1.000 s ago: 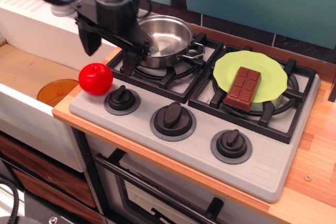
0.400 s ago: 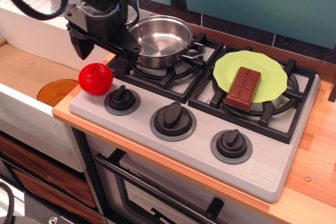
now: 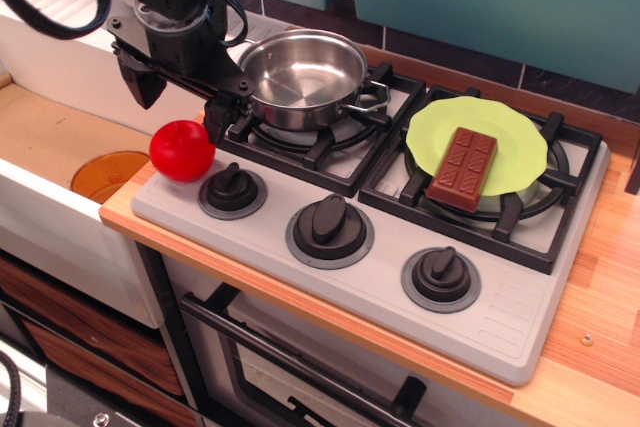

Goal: Put chocolate on plate and apple in pot or pan on stove

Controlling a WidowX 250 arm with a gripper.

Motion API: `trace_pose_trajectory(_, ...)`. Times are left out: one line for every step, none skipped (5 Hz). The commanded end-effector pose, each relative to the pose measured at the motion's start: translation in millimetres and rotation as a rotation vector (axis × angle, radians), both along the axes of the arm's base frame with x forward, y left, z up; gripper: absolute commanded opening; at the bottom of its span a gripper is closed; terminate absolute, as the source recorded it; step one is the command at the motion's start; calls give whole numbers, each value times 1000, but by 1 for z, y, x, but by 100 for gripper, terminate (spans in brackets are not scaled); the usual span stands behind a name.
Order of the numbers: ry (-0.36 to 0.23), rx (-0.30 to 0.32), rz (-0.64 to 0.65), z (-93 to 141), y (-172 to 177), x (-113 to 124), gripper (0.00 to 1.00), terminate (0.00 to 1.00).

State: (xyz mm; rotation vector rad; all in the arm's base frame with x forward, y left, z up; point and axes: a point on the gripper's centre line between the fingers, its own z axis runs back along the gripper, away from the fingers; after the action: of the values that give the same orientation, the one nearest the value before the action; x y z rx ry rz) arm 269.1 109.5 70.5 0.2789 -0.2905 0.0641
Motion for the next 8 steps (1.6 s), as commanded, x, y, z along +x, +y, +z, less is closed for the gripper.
trace_pose_trajectory(-18, 15, 12, 5, 9, 2, 100, 0)
trace_pose_trajectory(-24, 15, 29, -4, 7, 0, 100, 0)
trace_pose_trajectory(-27, 4, 36, -13, 6, -1, 100, 0)
trace_pose_trajectory(-25, -9, 38, -20, 6, -2, 100, 0)
trace_pose_trajectory(-24, -26, 32, -30, 5, -3, 100, 0)
trace_pose_trajectory(-14, -37, 29, -35, 3, -2, 0, 0)
trace_pose_trajectory(-1, -39, 32, -33, 2, -2, 0, 0)
trace_pose_trajectory(5, -27, 38, -24, 1, -1, 0, 0)
